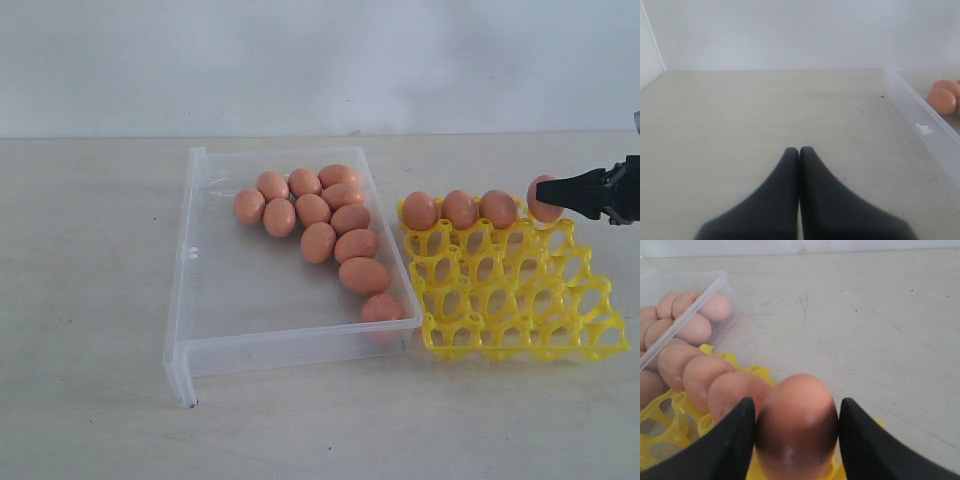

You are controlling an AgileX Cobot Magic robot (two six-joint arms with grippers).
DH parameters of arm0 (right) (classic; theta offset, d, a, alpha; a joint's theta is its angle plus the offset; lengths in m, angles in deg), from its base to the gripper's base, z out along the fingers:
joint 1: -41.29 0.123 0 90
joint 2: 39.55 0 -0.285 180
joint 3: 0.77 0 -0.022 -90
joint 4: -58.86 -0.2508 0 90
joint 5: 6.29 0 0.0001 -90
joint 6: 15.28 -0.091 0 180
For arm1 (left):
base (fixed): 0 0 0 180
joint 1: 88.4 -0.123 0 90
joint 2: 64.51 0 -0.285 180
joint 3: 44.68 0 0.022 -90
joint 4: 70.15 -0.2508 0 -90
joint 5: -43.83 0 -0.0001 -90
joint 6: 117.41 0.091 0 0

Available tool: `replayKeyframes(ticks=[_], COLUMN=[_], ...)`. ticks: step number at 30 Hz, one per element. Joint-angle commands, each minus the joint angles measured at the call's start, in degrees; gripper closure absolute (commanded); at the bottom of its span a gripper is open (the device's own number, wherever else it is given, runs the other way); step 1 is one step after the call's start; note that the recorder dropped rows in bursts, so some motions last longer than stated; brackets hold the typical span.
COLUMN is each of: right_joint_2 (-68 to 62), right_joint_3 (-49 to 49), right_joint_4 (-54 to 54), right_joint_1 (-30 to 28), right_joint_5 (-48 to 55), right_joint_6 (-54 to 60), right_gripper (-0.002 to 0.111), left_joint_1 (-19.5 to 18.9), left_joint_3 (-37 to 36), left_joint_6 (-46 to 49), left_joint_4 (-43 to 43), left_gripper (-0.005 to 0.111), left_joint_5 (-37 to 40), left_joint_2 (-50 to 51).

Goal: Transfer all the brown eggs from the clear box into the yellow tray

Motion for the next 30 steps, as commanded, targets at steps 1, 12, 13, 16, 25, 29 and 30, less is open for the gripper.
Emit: replayKeyframes(ticks=[1, 12, 13, 16, 25, 29, 30], right_joint_2=[0.0, 0.0, 0.0, 0.0, 0.0, 0.0, 0.0], right_joint_3=[0.0, 0.0, 0.0, 0.0, 0.0, 0.0, 0.0], right_joint_4=[-0.8, -2.4, -2.4, -2.4, -2.1, -2.2, -2.3], right_joint_1=[-0.3, 0.9, 1.5, 3.3, 4.4, 4.4, 4.4], right_joint_5=[0.3, -1.0, -1.1, -1.3, -5.4, -6.0, -6.0], right_joint_6=[0.2, 1.9, 2.5, 3.5, 3.5, 3.5, 3.5], right_gripper=[0.109, 0.108, 0.108, 0.108, 0.088, 0.066, 0.061], left_joint_1=[0.2, 0.2, 0.2, 0.2, 0.2, 0.2, 0.2], left_joint_3=[0.0, 0.0, 0.0, 0.0, 0.0, 0.0, 0.0], left_joint_6=[-0.2, -0.2, -0.2, -0.2, -0.2, -0.2, -0.2], left_joint_4=[-0.1, -0.1, -0.1, -0.1, -0.1, -0.1, -0.1], left_gripper=[0.111, 0.111, 0.111, 0.111, 0.111, 0.111, 0.111], left_joint_5=[-0.4, -0.4, -0.4, -0.4, -0.4, -0.4, -0.4], left_joint_2=[0.2, 0.2, 0.2, 0.2, 0.2, 0.2, 0.2])
